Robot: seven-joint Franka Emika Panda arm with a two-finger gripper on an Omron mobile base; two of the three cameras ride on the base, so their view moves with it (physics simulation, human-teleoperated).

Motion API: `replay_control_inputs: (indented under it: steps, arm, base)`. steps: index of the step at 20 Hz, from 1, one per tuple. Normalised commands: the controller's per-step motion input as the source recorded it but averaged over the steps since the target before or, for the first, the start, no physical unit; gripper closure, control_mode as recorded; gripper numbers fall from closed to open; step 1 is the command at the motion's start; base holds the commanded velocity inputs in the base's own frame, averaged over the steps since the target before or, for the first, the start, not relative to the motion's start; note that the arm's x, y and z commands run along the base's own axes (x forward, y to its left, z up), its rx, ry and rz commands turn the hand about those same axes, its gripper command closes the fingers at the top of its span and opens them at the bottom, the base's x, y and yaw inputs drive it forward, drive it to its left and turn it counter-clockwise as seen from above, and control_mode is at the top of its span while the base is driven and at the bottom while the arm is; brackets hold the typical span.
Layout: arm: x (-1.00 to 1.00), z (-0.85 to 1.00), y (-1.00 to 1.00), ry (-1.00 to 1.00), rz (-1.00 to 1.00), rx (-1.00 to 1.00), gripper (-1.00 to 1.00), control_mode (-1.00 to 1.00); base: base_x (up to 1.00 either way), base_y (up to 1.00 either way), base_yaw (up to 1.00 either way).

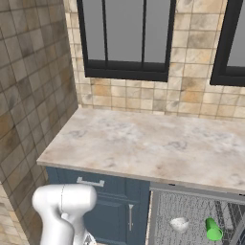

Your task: Pick up the cup and bowl from the counter, place them in the dishwasher, and close the dishwasher door.

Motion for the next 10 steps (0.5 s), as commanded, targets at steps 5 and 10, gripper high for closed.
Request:
replay_control_inputs:
  steps: [5, 10]
  arm:
    - [0.02, -0.61, -0.33, -0.06, 0.0, 0.0, -1.0, -1.0]
    - [0.0, -0.53, -0.49, -0.1, 0.0, 0.0, -1.0, -1.0]
  base:
    - [0.0, 0.0, 0.0]
    - [0.0, 0.0, 0.0]
